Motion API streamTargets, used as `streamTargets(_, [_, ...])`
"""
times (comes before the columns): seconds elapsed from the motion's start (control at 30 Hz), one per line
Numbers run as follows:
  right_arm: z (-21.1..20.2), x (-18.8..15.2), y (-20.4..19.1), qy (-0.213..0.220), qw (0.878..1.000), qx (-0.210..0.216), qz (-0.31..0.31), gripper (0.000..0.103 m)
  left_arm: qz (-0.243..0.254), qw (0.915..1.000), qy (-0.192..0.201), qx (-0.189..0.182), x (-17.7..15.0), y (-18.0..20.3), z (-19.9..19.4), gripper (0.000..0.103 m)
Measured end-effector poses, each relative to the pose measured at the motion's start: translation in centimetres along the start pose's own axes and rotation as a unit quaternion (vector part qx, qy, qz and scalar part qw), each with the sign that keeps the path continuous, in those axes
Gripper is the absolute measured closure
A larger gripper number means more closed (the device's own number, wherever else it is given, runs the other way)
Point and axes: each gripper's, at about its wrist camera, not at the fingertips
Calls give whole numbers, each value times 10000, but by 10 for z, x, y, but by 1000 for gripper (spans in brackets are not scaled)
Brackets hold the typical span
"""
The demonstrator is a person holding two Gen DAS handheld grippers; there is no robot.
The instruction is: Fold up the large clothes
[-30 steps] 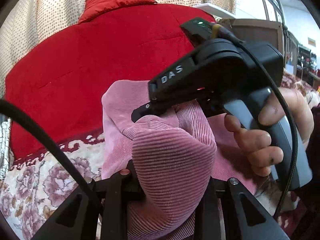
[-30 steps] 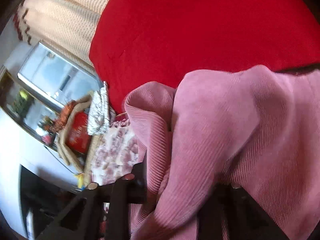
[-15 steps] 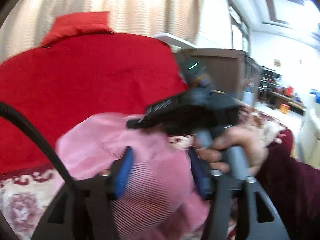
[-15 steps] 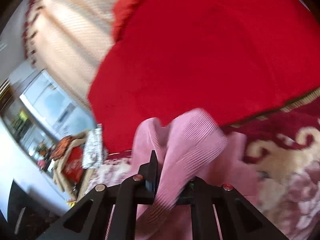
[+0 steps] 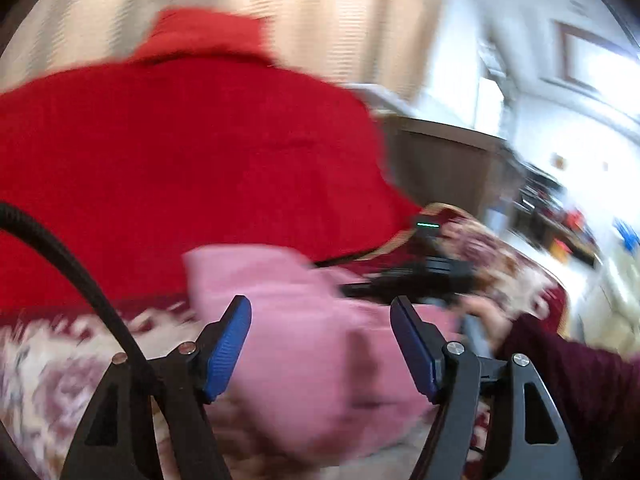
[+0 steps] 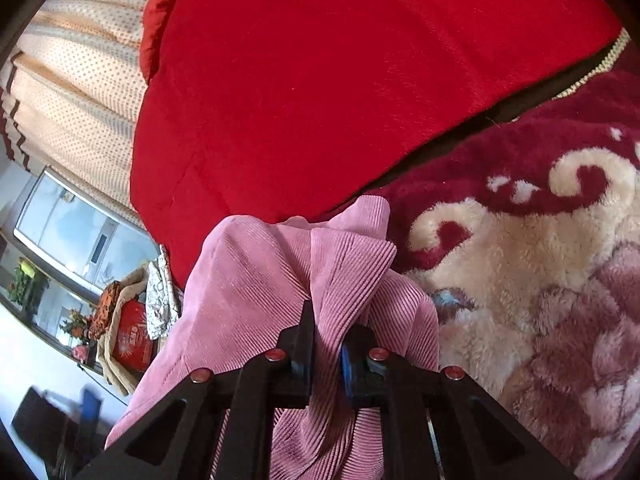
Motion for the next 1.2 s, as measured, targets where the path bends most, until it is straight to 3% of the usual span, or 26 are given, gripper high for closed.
streamTargets(0.07, [-5, 1, -2, 34, 9999, -87, -44, 91, -417, 9981, -234, 383, -4, -23, 14, 31])
streamTargets(0.13, [-1, -2, -9, 79, 9998, -188, -71, 91, -284, 9944, -698, 738, -15, -26, 39, 31])
streamTargets(0.27, [-6, -6, -21, 175, 9984, -529, -79, 90, 113, 9903, -1044, 906, -33, -2, 66, 32])
streamTargets(0.47, [-48, -20, -73, 405, 9834, -1619, -713, 87, -129, 9893, -1201, 822, -42, 3, 78, 32])
streamTargets(0.6, [-80, -46, -115, 673, 9810, -1379, -1186, 87, -71, 9877, -1234, 955, -46, 14, 84, 32])
streamTargets(0.83, [-76, -103, -146, 190, 9839, -976, -1486, 87, -151, 9856, -1272, 1107, -56, 14, 86, 32])
streamTargets(0.97, [-41, -125, -124, -353, 9756, -1602, -1457, 87, -19, 9843, -1266, 1229, -61, 20, 89, 32])
streamTargets(1.03, [-34, -132, -120, -268, 9697, -1744, -1687, 87, 68, 9835, -1213, 1338, -61, 24, 88, 32])
streamTargets(1.2, [-38, -143, -121, -74, 9690, -1793, -1700, 87, -260, 9867, -1245, 1011, -46, 13, 72, 28])
Point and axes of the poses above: each gripper's, at about its wrist camera, not at the fingertips, and z roughly the way its jaws point, y to its right, x to its top, and after that the axes turned 2 degrees about -z, right-handed
